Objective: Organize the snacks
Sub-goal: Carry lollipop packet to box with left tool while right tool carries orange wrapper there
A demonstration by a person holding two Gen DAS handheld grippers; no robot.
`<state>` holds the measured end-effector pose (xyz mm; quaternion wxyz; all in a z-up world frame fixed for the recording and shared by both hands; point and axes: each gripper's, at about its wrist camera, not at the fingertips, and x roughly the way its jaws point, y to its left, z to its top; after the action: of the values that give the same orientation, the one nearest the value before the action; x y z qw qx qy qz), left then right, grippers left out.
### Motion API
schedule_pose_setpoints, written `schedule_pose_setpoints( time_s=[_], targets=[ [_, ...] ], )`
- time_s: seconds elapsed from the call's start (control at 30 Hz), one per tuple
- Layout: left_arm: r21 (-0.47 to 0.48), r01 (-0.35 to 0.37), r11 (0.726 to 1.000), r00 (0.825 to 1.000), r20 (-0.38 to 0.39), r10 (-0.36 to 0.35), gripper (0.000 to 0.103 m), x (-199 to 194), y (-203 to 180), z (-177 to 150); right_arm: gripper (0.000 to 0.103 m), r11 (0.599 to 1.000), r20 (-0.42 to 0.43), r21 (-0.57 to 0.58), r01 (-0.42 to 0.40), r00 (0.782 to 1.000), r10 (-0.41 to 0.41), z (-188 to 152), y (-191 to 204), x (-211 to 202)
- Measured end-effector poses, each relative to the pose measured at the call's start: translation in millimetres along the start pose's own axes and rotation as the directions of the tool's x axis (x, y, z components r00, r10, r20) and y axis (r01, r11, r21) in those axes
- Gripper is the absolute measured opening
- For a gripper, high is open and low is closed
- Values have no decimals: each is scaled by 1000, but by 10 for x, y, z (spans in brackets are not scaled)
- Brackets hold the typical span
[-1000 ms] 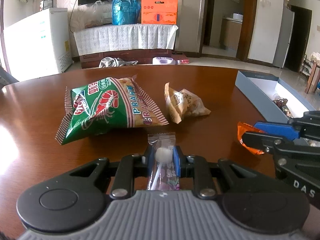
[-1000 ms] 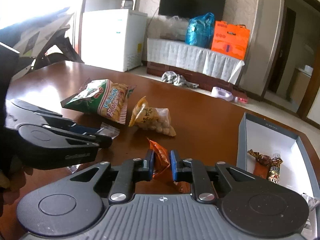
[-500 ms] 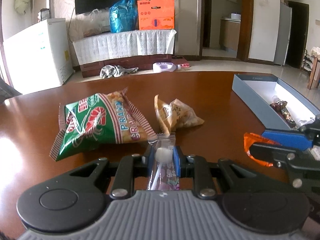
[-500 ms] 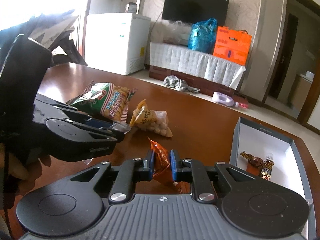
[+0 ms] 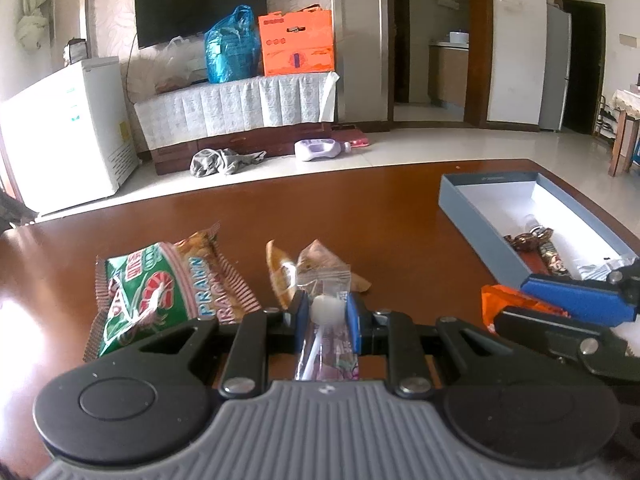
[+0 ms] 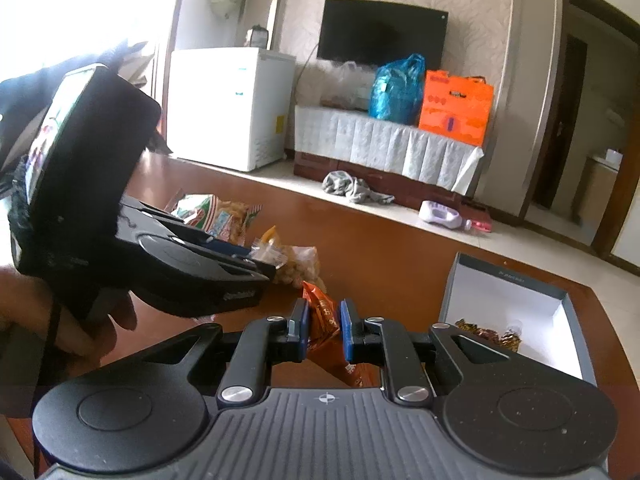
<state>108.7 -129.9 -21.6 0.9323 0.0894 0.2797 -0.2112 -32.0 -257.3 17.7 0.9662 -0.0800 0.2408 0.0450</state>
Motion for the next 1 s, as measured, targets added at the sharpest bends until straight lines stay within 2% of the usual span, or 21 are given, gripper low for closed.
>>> schedule_pose_setpoints(
  time_s=[0.3, 0.53, 1.0],
  targets=[
    [10, -1, 1000, 1000, -4, 1, 18, -36, -121, 79, 18, 1000, 20, 15, 7, 1000, -7, 7, -56, -128],
    [48, 13, 999, 1000, 23, -14, 18, -69, -291, 260, 17, 998, 42, 54, 40, 998, -42, -9, -181, -260],
    [106, 73, 992, 996, 44, -78, 18, 31, -886, 576, 17, 984, 49, 134, 119, 991, -127, -141, -530, -533]
  ],
)
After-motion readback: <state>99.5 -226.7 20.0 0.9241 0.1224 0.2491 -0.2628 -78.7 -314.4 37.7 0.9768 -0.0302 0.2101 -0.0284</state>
